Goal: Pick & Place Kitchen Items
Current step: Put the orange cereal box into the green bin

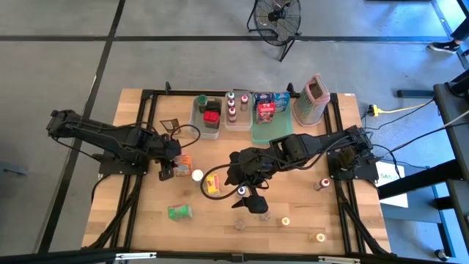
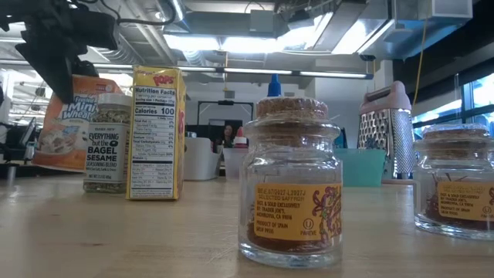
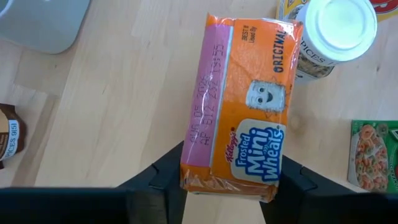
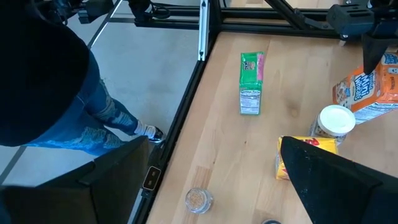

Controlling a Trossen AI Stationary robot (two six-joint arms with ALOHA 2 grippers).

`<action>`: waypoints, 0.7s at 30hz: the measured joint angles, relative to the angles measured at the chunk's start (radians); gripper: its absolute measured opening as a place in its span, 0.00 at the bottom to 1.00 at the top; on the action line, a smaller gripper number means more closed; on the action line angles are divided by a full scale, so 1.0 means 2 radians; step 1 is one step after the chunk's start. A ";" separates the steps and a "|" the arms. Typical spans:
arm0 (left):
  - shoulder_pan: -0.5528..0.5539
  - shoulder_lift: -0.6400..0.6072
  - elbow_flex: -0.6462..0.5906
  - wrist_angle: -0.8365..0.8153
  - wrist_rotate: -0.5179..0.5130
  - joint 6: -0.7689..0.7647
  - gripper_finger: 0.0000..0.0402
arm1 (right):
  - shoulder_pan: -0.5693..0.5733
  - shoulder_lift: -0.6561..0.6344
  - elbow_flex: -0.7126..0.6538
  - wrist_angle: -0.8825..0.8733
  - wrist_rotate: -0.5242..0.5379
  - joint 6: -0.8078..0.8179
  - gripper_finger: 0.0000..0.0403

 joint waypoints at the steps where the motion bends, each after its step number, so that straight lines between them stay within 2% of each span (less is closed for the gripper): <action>1: 0.000 0.000 0.000 0.000 0.000 0.000 0.37 | 0.000 0.000 0.000 0.000 0.000 0.000 0.91; 21: 0.000 0.000 0.000 0.000 0.007 0.000 0.36 | 0.000 0.000 0.000 0.000 -0.001 0.000 0.91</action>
